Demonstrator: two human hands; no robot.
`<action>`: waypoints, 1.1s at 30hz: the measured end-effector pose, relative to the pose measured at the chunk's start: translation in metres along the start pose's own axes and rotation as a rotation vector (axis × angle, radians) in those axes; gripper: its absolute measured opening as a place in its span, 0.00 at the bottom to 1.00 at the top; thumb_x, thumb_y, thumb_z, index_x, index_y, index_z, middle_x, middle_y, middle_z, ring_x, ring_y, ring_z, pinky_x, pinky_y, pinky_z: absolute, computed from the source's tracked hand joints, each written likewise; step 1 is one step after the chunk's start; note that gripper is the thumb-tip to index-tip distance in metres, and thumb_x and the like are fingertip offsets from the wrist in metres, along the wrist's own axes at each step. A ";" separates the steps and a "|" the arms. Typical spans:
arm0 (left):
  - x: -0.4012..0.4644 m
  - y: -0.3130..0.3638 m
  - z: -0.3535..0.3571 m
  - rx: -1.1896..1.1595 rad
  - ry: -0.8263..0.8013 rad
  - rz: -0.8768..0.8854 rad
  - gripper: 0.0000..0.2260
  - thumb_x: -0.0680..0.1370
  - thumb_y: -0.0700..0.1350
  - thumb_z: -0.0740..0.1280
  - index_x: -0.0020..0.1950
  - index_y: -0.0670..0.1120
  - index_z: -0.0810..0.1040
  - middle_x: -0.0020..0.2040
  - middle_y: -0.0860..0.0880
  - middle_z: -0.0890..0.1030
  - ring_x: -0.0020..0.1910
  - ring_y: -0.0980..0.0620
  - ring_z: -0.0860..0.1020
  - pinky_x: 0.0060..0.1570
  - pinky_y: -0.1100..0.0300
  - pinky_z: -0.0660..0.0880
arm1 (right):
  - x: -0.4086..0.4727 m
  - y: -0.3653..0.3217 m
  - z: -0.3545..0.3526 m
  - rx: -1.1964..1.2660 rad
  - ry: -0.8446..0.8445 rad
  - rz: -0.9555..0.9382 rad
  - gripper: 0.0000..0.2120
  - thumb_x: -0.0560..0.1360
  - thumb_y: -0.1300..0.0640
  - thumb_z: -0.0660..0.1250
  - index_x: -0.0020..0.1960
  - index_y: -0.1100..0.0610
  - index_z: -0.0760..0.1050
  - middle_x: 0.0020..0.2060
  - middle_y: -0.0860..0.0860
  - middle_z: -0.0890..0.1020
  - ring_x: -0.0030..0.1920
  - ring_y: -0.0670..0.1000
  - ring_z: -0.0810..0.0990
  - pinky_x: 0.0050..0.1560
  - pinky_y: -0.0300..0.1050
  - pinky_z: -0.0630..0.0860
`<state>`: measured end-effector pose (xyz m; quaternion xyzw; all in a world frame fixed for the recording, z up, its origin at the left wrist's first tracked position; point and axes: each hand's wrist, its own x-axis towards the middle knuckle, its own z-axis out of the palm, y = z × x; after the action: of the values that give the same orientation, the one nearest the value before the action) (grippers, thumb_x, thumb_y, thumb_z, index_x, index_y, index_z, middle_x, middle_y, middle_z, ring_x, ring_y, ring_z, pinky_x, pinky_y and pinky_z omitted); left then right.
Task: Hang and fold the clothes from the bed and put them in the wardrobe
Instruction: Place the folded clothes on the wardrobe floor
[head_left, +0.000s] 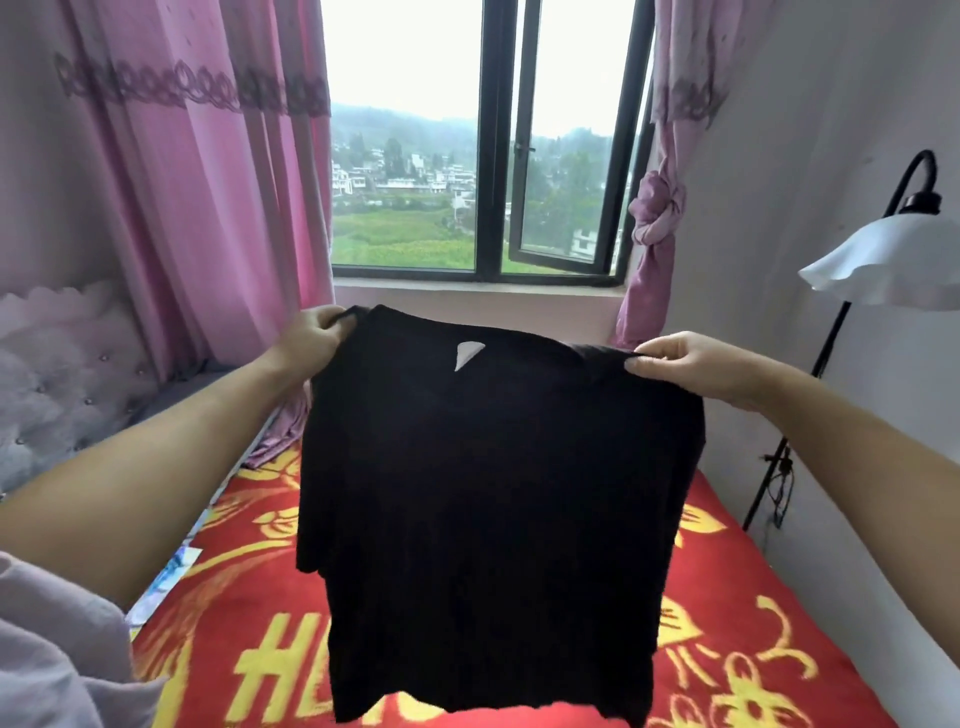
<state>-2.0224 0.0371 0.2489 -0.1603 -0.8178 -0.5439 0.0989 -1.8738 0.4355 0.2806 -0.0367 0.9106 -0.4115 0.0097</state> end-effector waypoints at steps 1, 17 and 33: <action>-0.002 0.000 -0.001 -0.018 -0.003 -0.001 0.08 0.81 0.47 0.62 0.54 0.46 0.79 0.46 0.51 0.82 0.45 0.54 0.80 0.51 0.57 0.76 | 0.002 -0.001 0.003 0.026 0.062 -0.011 0.12 0.79 0.49 0.64 0.49 0.55 0.83 0.44 0.53 0.86 0.45 0.50 0.85 0.42 0.36 0.79; -0.068 0.076 0.124 -0.338 -0.370 -0.393 0.12 0.79 0.35 0.55 0.40 0.42 0.74 0.23 0.49 0.75 0.20 0.54 0.75 0.22 0.63 0.74 | 0.036 -0.061 0.143 0.114 0.206 -0.038 0.18 0.83 0.51 0.55 0.50 0.60 0.79 0.48 0.55 0.82 0.50 0.53 0.79 0.56 0.48 0.73; -0.052 0.066 0.090 0.195 -0.626 0.148 0.15 0.74 0.44 0.72 0.59 0.47 0.78 0.56 0.52 0.80 0.60 0.50 0.78 0.61 0.53 0.74 | 0.005 -0.060 0.093 -0.176 0.144 -0.346 0.16 0.75 0.67 0.58 0.56 0.55 0.79 0.46 0.48 0.82 0.48 0.50 0.80 0.52 0.47 0.77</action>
<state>-1.9483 0.1356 0.2534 -0.3686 -0.8426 -0.3788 -0.1030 -1.8705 0.3259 0.2646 -0.1640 0.9214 -0.3276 -0.1294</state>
